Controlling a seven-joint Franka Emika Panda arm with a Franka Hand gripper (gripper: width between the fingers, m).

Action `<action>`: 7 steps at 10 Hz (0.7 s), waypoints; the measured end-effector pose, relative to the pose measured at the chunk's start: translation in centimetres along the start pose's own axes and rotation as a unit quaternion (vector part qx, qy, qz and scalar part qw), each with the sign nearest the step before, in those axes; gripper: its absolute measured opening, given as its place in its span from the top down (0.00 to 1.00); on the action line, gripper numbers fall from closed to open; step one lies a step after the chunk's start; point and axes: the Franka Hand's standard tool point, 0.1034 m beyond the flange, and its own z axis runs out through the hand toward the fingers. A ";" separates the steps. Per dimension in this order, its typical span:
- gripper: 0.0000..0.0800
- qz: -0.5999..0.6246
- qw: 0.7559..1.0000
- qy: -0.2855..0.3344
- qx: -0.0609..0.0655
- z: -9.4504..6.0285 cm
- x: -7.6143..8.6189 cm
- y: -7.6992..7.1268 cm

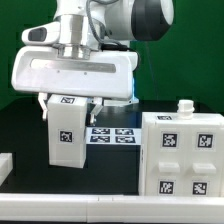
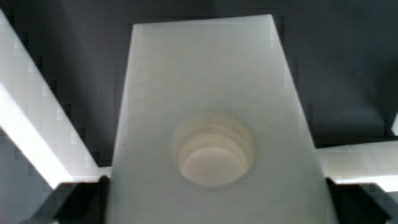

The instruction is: Assemble cabinet

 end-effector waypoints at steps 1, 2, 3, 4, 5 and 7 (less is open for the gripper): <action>0.30 0.003 1.000 0.008 -0.001 0.1 0.0 0.1; 0.30 0.005 1.000 0.018 -0.004 0.4 -0.1 -0.1; 0.30 0.003 1.000 0.025 -0.010 0.9 -0.4 -0.2; 0.30 0.003 1.000 0.026 -0.012 1.2 -0.6 -0.1; 0.30 0.008 0.999 0.030 -0.015 1.5 -0.8 -0.3; 0.30 0.007 1.000 0.019 -0.012 2.1 -1.5 -0.6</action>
Offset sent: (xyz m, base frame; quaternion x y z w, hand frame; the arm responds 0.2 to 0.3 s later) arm -0.0030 0.0134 -0.0117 0.0326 0.0404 0.0417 0.9978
